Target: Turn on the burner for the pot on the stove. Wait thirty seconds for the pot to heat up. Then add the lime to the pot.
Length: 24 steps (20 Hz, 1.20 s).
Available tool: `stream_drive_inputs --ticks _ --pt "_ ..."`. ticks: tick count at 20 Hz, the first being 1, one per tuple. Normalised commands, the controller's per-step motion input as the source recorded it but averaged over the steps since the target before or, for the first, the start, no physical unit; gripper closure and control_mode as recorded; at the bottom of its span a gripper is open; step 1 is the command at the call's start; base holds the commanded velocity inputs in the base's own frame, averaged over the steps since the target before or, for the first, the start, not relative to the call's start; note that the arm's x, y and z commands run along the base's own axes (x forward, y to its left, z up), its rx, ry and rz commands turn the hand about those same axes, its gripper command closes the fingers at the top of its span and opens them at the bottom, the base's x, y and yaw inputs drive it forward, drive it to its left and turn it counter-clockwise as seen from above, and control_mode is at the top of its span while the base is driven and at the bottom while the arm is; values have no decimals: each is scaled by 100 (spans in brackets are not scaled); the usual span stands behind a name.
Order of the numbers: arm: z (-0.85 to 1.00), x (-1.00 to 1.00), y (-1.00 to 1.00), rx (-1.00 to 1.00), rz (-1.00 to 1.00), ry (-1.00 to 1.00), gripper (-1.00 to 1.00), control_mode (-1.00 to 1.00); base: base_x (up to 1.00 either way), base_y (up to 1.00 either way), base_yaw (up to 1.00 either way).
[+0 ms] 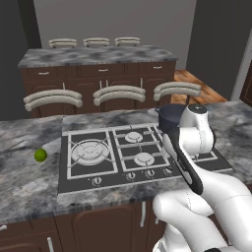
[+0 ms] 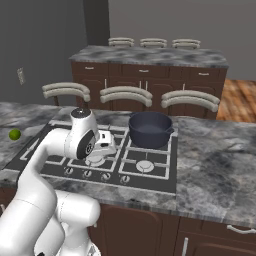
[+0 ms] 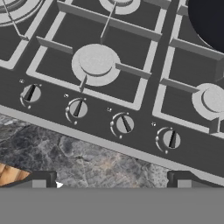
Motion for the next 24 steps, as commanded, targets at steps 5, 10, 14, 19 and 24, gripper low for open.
stream_drive_inputs --ticks 5,10,14,19,24 --pt "0 0 0 0 0 0 -100 -100 0 0 0" --pt "0 0 0 0 0 0 -100 -100 0 0 0" --pt "0 0 0 0 0 0 -100 -100 0 0 0" --pt "0 0 0 0 0 0 -100 -100 0 0 0" --pt "0 0 0 0 0 0 -100 -100 0 0 0"
